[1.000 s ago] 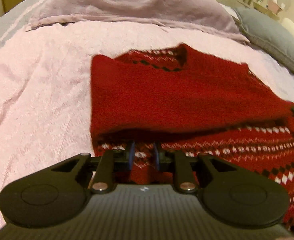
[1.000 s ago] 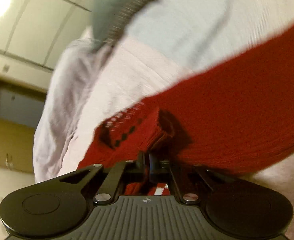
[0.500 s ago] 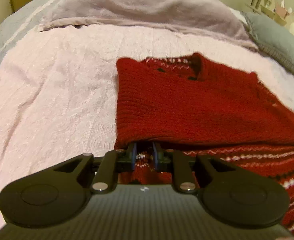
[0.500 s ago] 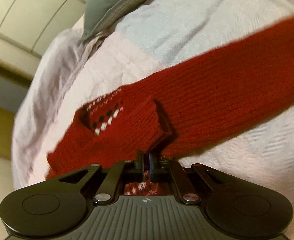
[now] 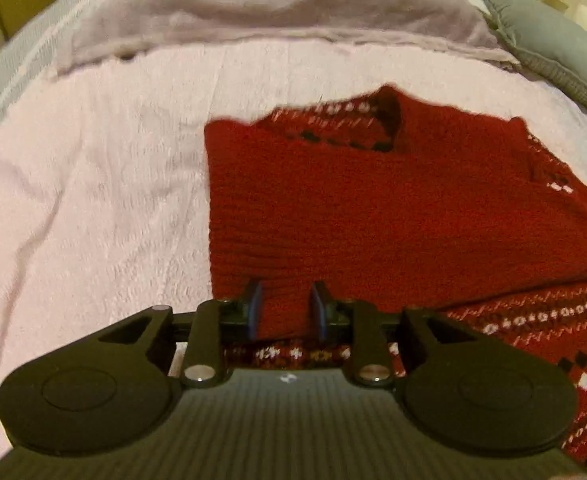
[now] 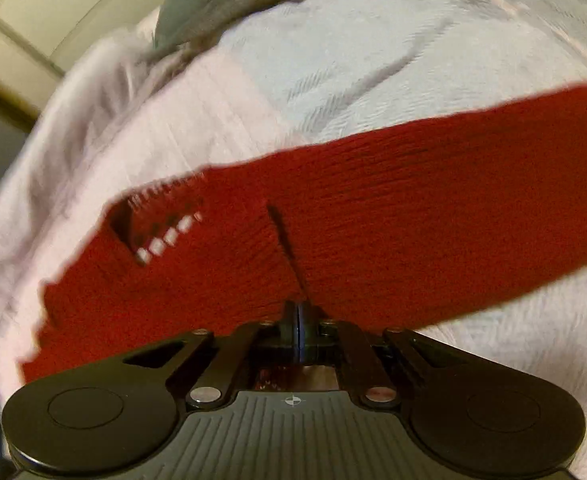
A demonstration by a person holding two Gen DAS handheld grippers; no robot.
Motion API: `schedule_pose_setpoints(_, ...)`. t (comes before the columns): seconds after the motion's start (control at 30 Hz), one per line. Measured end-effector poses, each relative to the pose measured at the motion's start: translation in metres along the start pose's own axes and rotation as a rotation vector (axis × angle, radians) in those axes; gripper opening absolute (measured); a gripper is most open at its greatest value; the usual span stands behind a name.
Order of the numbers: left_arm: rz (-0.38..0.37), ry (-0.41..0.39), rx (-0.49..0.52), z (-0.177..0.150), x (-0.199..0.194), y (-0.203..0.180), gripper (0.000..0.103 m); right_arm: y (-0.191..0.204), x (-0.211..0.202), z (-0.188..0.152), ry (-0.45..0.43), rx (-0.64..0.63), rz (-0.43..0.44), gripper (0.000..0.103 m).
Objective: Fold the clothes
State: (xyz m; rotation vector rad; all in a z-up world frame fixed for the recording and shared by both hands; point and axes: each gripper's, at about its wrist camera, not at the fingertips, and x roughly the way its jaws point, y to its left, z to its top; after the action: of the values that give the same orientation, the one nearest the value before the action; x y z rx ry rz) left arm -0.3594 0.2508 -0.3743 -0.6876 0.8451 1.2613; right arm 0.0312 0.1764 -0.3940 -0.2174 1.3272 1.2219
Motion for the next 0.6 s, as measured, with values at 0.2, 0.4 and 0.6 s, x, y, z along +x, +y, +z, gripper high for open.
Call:
schedule_pose_setpoints(0.2,-0.026,0.018,0.006,-0.001,-0.027,-0.019,0.022,-0.089,-0.066,0.007,-0.086,0.201,0.001,0.012)
schedule_pose_setpoints(0.4,-0.056,0.047,-0.084,-0.004,-0.035,-0.026,0.022,-0.196,-0.137,0.027,-0.295,0.445,-0.053,0.05)
schedule_pose_setpoints(0.6,-0.116,0.069,-0.118,-0.007,-0.036,-0.04,0.022,-0.284,-0.15,0.038,-0.478,0.759,-0.001,0.05)
